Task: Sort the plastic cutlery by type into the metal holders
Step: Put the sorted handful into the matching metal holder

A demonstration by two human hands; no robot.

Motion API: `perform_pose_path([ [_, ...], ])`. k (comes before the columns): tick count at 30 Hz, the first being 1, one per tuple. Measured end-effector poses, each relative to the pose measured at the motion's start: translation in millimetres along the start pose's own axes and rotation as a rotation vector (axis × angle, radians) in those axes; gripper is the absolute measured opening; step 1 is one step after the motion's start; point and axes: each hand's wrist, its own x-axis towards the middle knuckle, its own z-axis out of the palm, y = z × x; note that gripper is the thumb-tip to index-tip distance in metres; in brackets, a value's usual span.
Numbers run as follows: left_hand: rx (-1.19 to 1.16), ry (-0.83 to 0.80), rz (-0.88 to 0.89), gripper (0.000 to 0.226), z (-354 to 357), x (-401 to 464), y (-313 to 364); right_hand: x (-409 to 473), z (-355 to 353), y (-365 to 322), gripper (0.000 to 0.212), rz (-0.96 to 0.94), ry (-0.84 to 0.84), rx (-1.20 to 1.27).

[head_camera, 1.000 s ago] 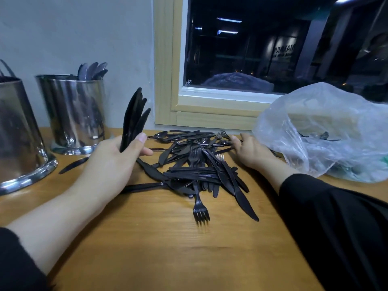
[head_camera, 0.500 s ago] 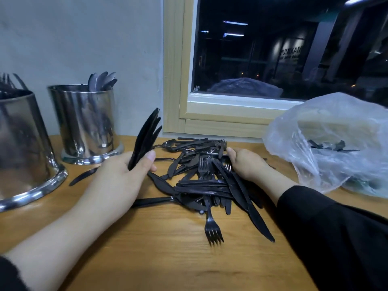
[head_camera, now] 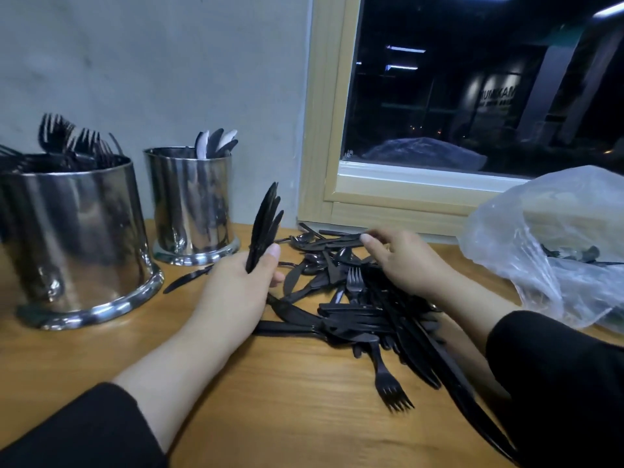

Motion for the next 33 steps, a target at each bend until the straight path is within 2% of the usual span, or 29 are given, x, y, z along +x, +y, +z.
perform_pose_path([
  [5, 0.141, 0.117, 0.064, 0.053, -4, 8, -2, 71, 12, -10, 0.044, -0.006, -0.195, -0.096],
  [12, 0.254, 0.012, 0.067, 0.049, -4, 13, -9, 119, 57, 17, 0.050, 0.047, -0.395, -0.233],
  [16, 0.273, -0.039, 0.063, 0.045, -4, 15, -10, 119, 60, 25, 0.053, 0.018, -0.387, -0.268],
  [24, 0.252, -0.021, 0.040, 0.048, -8, 12, -5, 82, 34, 23, 0.040, -0.089, -0.376, -0.206],
  [29, 0.157, 0.097, 0.049, 0.055, -11, 13, -6, 77, 20, 2, 0.039, -0.114, -0.246, -0.081],
  [33, 0.067, 0.189, 0.040, 0.048, -15, 15, -8, 93, 35, -41, 0.046, -0.204, -0.352, -0.095],
])
